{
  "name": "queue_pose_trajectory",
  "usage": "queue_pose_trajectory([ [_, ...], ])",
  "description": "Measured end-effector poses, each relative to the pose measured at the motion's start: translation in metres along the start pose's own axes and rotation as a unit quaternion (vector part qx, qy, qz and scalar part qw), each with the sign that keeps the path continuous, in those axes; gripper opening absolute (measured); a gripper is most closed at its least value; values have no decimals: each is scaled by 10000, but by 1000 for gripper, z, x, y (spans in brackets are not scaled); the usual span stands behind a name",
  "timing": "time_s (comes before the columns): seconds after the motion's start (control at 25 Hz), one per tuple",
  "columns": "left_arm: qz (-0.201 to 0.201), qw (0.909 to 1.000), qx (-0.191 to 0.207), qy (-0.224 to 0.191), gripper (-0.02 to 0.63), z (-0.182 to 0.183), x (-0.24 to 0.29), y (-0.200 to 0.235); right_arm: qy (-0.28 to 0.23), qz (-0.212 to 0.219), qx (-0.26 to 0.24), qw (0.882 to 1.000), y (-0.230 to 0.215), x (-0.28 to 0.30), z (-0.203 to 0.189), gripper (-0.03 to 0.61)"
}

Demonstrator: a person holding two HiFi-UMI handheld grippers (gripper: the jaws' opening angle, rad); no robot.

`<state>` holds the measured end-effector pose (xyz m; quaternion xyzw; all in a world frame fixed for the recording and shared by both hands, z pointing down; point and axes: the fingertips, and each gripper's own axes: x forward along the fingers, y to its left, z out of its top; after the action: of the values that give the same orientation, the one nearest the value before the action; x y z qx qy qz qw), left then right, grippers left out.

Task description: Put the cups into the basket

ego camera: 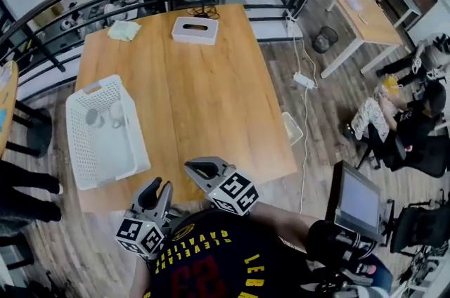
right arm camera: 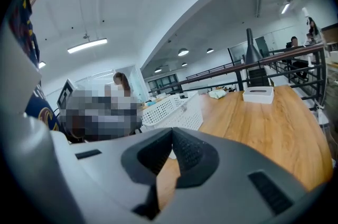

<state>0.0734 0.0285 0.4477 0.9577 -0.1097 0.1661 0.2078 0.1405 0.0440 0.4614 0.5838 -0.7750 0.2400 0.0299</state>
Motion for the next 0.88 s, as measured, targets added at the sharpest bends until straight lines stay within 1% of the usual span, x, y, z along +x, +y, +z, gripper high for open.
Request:
queue_pose_trajectory([
  [0.16, 21, 10000, 38, -33, 114, -9, 23, -20, 33, 105, -115, 9999, -15, -18, -7, 14],
  [0.32, -67, 10000, -4, 62, 114, -16, 37, -36, 54, 86, -148, 9998, -21, -33, -14, 12],
  [0.48, -135, 9998, 115, 128, 114, -15, 37, -42, 47, 56, -157, 9999, -19, -37, -15, 12],
  [0.68, -54, 9999, 76, 79, 114, -17, 28, -44, 70, 122, -211, 9997, -10, -38, -17, 12],
  [0.76, -16, 10000, 68, 59, 114, -22, 23, -47, 86, 153, -235, 9996, -5, -42, -21, 12],
  [0.88, -88, 9999, 75, 62, 114, -33, 27, -53, 69, 45, -277, 9996, -8, -52, -32, 12],
])
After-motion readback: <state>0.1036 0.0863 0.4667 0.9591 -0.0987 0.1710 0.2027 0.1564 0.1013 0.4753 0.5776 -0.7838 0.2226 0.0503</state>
